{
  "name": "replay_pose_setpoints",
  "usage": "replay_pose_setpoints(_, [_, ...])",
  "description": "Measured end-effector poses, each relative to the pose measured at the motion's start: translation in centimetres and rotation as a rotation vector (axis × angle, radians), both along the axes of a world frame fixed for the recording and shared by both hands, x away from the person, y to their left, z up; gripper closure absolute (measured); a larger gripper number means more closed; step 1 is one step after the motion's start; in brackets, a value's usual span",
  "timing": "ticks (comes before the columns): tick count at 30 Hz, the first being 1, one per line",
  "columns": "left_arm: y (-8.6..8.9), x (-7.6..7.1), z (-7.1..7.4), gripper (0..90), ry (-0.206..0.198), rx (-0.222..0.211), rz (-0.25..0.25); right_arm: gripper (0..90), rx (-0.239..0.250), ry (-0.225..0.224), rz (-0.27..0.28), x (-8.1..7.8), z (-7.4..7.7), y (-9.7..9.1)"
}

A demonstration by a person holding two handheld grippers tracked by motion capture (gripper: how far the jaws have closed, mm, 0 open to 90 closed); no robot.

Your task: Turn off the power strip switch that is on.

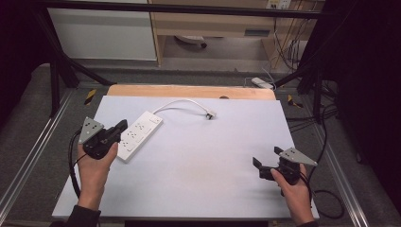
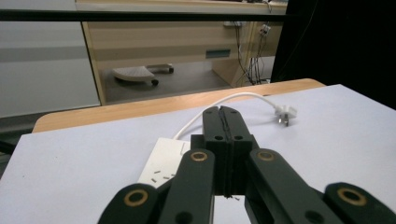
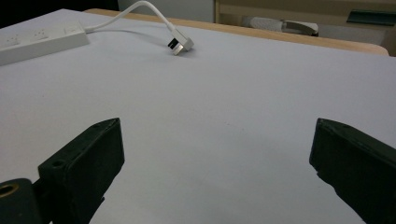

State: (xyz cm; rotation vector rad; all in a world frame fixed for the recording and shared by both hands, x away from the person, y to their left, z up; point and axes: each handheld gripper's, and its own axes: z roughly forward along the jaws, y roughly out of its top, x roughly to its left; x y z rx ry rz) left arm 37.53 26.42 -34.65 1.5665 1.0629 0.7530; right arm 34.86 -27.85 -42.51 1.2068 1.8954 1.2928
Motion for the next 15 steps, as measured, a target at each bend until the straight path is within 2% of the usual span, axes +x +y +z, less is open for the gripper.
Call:
replay_pose_setpoints(8, [0.3,0.6,-0.7,89.9,0.033,0.010,0.011,3.5,-0.006,0.008,0.001,0.0,-0.1,0.0])
replay_pose_setpoints(15, [0.8,0.9,-1.4,90.0,0.062,-0.004,0.013,3.5,-0.005,0.011,0.001,0.0,-0.1,0.1])
